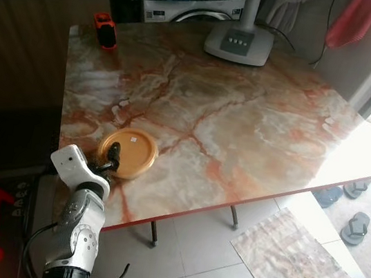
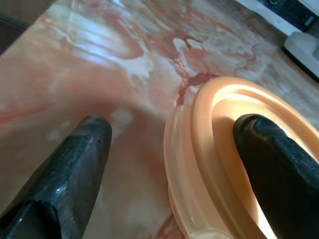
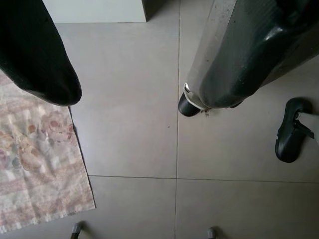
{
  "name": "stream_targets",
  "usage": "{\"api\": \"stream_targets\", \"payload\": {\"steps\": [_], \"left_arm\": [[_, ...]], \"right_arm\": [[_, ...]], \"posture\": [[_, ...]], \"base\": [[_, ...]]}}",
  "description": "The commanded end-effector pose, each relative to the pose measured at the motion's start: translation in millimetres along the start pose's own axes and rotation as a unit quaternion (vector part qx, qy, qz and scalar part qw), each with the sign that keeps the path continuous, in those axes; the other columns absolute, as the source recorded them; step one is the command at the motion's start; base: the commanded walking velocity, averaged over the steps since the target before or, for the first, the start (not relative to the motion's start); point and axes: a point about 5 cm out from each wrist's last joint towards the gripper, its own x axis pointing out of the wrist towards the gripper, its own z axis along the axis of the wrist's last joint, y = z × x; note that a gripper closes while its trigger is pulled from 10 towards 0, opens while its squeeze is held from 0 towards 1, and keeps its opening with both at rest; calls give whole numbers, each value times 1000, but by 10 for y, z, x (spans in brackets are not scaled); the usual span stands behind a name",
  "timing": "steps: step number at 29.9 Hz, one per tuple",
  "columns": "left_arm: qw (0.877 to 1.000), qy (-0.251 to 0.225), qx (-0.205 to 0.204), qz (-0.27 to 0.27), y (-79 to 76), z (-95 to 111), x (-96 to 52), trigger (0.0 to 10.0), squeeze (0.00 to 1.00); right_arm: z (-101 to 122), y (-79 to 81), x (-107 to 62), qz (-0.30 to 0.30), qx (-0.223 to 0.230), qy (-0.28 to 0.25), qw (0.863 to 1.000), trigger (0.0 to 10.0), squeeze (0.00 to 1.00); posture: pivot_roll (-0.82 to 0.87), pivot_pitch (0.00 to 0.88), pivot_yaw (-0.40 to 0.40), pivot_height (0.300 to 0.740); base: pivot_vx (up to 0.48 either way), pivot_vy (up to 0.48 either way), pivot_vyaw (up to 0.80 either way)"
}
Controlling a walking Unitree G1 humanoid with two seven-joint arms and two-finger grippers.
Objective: Restocking fridge
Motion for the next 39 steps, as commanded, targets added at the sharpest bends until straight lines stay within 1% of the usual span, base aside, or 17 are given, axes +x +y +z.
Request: {"api": "stream_targets", "payload": {"steps": [1,9,11,12,13,14,15,18,20,22,23,25,26,27,28,39], "left_arm": [[1000,10,6,-3,-1,-58,8,10000,0],[1000,13,8,-14,5,-106,99,10000,0],[1000,21,0,-17,3,-135,124,10000,0],[998,44,-35,-30,-21,-193,145,10000,0],[996,56,-52,-38,-39,-218,152,10000,0],[994,68,-64,-52,-66,-240,159,10000,0],[993,77,-66,-68,-97,-258,168,10000,0],[988,106,-49,-99,-164,-327,166,10000,0],[984,126,-52,-117,-207,-378,151,10000,0],[980,144,-32,-132,-231,-431,131,10000,0],[977,161,-17,-142,-247,-481,112,10000,0],[974,168,-12,-150,-258,-505,101,9804,0],[974,166,-19,-153,-267,-503,96,6510,0],[974,166,-19,-153,-267,-503,96,6510,0],[974,170,-15,-151,-268,-504,92,0,0],[972,170,-7,-159,-263,-476,108,0,0]], "right_arm": [[-31,8,-6,-1,6,3,1000,10000,0],[-32,7,-6,2,-1,4,1000,10000,0],[-32,5,-6,1,-1,4,1000,10000,0],[-32,5,-7,1,-1,4,1000,10000,0],[-32,5,-7,1,0,4,1000,10000,0],[-32,5,-7,1,-1,4,1000,10000,0],[-32,4,-7,1,-1,4,1000,10000,0],[-33,3,-7,1,-2,4,1000,10000,0],[-34,2,-7,1,-4,5,1000,10000,0],[-35,1,-8,2,-4,5,1000,10000,0],[-35,1,-8,2,-4,5,1000,10000,0],[-35,0,-8,2,-5,5,1000,10000,0],[-35,0,-8,2,-6,5,1000,10000,0],[-35,0,-8,2,-6,5,1000,10000,0],[-36,-2,-9,2,-6,5,1000,10000,0],[-36,-2,-9,4,-11,7,1000,10000,0]], "posture": [[24,73,4,740],[19,74,1,740],[16,74,0,740],[15,75,0,740],[15,75,0,740],[12,75,-1,740],[12,75,-1,740],[13,75,-2,740],[13,75,-2,740],[11,73,-2,740],[11,73,-2,740],[12,72,-2,740],[10,70,-4,740],[10,70,-4,740],[12,69,-4,740],[12,63,-5,740]], "base": [[0,0,0],[0,0,0],[0,0,0],[0,0,0],[0,0,0],[0,0,0],[0,0,0],[0,0,0],[0,0,0],[0,0,0],[0,0,0],[0,0,0],[0,0,0],[0,0,0],[0,0,0],[0,0,0]]}}
